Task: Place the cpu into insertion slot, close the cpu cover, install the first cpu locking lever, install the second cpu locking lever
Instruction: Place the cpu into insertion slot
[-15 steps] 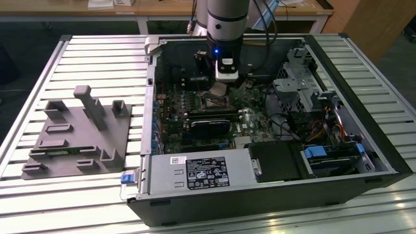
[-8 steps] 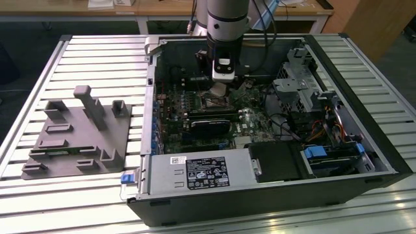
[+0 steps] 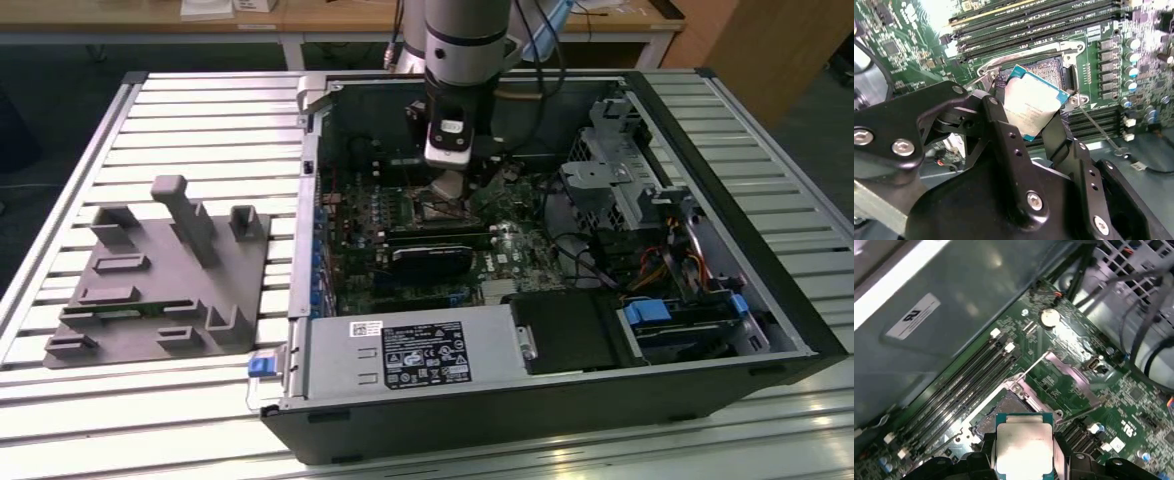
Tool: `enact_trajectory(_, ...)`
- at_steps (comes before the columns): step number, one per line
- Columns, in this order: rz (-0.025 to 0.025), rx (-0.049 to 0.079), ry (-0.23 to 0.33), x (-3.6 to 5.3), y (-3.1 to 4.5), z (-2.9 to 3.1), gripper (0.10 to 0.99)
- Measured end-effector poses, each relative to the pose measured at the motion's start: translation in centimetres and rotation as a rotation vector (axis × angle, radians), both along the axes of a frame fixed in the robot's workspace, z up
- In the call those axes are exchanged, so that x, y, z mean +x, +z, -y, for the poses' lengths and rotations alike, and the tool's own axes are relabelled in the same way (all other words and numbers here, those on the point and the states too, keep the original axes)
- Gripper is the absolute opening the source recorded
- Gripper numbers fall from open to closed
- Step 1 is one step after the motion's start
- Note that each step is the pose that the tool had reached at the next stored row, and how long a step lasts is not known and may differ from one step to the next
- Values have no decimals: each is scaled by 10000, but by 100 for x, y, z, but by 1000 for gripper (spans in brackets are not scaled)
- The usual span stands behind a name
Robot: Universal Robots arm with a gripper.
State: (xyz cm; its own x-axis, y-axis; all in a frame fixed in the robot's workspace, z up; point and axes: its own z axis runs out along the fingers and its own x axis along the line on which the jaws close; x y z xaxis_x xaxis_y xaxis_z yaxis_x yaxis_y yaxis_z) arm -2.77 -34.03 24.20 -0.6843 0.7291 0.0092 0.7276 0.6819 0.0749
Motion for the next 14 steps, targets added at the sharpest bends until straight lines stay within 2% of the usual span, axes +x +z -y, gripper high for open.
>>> enact_trajectory(14, 0, 0, -2324, -4, -57, 0, 541)
